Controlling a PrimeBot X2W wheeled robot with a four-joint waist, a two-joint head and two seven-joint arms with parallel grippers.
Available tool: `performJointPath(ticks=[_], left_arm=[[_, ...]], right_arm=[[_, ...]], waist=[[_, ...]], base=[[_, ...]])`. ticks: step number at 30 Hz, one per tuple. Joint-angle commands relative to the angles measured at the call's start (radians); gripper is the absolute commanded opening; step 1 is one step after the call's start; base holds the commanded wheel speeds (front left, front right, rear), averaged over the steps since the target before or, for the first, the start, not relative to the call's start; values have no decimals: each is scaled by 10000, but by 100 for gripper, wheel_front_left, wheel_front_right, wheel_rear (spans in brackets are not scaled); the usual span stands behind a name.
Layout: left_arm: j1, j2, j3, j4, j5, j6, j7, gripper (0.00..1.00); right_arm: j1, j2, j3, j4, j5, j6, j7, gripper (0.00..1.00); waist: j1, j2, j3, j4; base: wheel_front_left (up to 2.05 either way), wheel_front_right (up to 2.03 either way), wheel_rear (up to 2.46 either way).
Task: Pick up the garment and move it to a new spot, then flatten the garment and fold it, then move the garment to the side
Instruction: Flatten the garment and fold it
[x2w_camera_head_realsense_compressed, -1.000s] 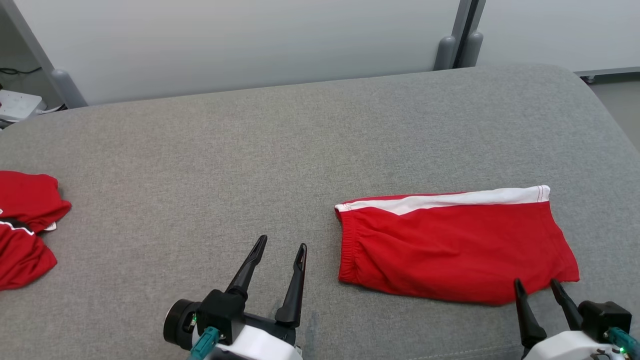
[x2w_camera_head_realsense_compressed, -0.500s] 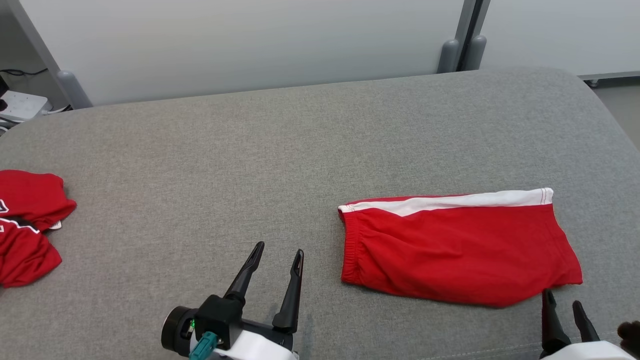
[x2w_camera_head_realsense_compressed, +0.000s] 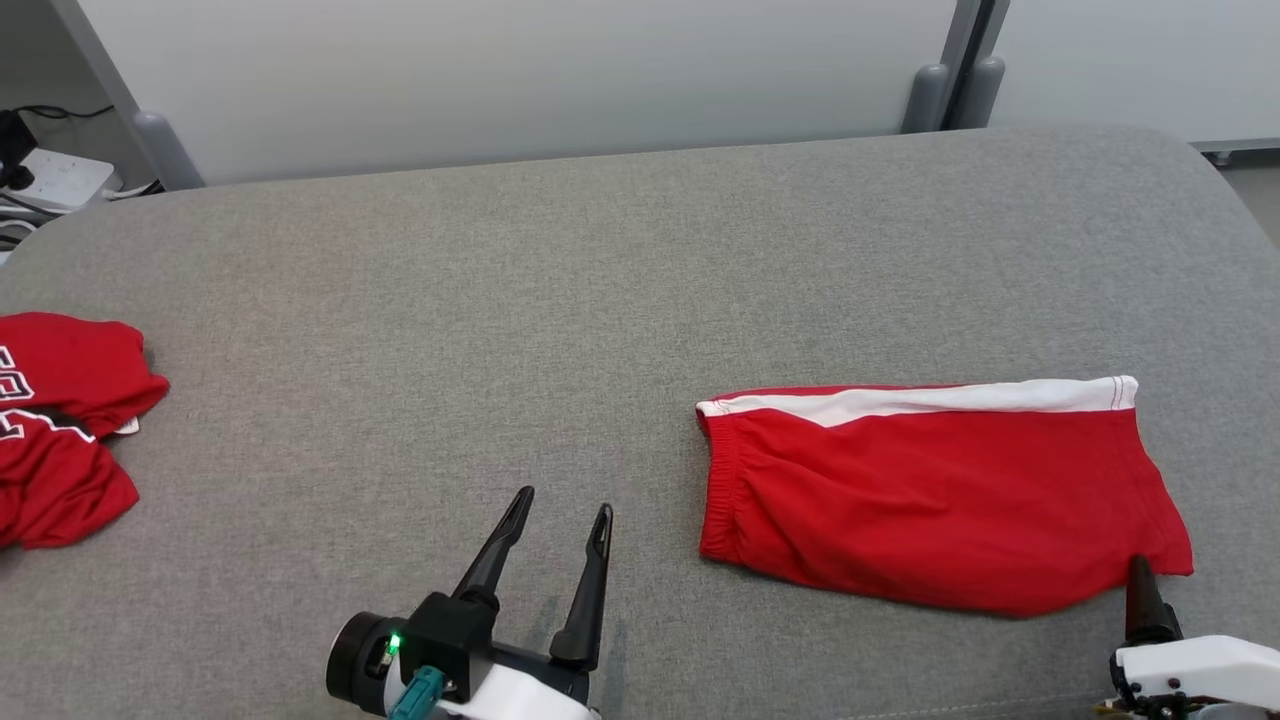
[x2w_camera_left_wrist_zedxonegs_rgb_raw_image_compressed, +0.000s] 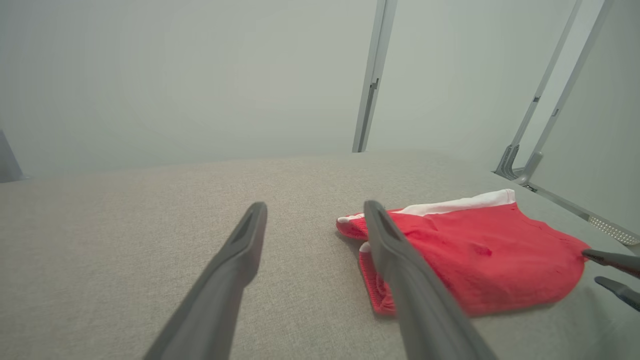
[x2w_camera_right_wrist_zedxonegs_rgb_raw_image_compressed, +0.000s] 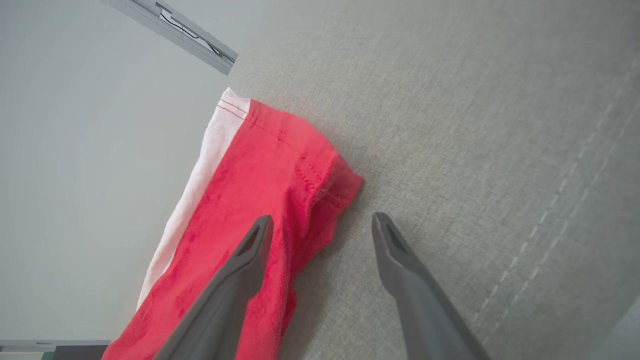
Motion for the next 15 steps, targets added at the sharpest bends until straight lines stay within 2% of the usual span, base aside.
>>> performJointPath(ticks=[1, 8, 9, 10, 11, 13, 14, 15], left_arm=[[-355, -3, 271, -205, 113, -4, -103, 100], [-477, -3, 193, -153, 178, -65, -103, 100], [-479, -3, 191, -152, 197, -71, -103, 100], [-481, -3, 189, -151, 207, -80, -103, 100], [-481, -3, 187, -150, 217, -90, -103, 100], [-474, -3, 191, -142, 240, -88, -103, 100], [-471, -3, 200, -146, 238, -78, -103, 100], [-472, -3, 206, -153, 230, -69, -103, 100]], right_arm=[[-384, -189, 132, -2, 353, 17, 114, 100], [-1012, -424, 90, 949, 1314, 17, 245, 99], [-1088, -437, 113, 1058, 1406, 17, 263, 71], [-1155, -469, 141, 1150, 1471, 17, 250, 49], [-1212, -506, 170, 1233, 1526, 17, 218, 41], [-1304, -562, 231, 1363, 1624, 17, 141, 9], [-1346, -569, 273, 1408, 1688, 17, 143, 0], [-1392, -584, 312, 1430, 1748, 17, 132, 0]], waist=[[0, -1, 36, 60], [0, -1, 146, 338], [0, -1, 153, 370], [0, -1, 160, 404], [0, -1, 164, 443], [0, -1, 158, 512], [0, -1, 160, 540], [0, -1, 166, 569]], base=[[0, 0, 0], [0, 0, 0], [0, 0, 0], [0, 0, 0], [0, 0, 0], [0, 0, 0], [0, 0, 0], [0, 0, 0]])
